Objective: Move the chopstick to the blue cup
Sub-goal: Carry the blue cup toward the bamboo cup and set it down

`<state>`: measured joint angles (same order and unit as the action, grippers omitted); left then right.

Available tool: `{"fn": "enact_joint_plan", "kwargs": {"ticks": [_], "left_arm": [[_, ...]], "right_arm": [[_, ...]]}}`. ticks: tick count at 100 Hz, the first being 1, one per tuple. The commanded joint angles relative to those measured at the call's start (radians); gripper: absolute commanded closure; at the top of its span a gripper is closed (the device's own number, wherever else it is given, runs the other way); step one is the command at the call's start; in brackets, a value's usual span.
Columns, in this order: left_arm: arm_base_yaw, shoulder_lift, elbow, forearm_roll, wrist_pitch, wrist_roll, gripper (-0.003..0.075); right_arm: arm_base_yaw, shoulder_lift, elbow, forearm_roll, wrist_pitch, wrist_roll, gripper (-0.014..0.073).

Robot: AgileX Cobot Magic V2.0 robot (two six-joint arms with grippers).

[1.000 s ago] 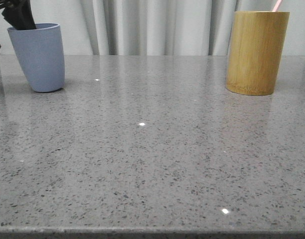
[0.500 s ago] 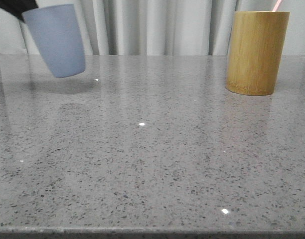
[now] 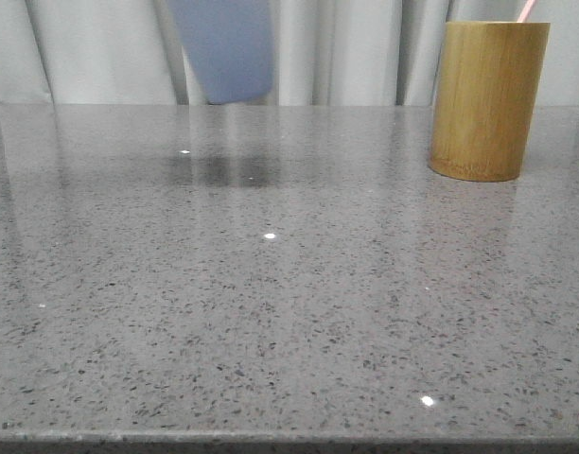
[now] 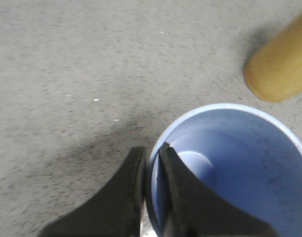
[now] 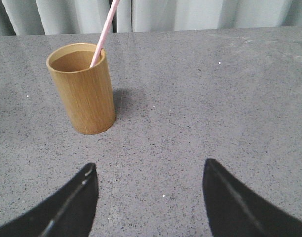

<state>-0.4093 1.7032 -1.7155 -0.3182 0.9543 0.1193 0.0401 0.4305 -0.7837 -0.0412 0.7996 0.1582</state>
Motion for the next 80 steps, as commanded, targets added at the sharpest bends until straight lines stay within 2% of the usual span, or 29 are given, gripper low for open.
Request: {"fn": "enact_joint_plan", "kwargs": {"ticks": [1, 40, 80], "left_arm": [[-0.043, -0.010, -0.033, 0.004, -0.061, -0.003, 0.0739], [-0.169, 0.083, -0.037, 0.062, -0.067, -0.003, 0.0739], [-0.202, 0.095, -0.039, 0.066, -0.096, -0.003, 0.0733]], "right_arm": [[-0.004, 0.013, -0.032, -0.007, -0.081, -0.005, 0.0124], [-0.004, 0.013, -0.032, -0.007, -0.077, -0.005, 0.0125], [-0.004, 0.013, -0.032, -0.007, -0.070, -0.005, 0.0125]]}}
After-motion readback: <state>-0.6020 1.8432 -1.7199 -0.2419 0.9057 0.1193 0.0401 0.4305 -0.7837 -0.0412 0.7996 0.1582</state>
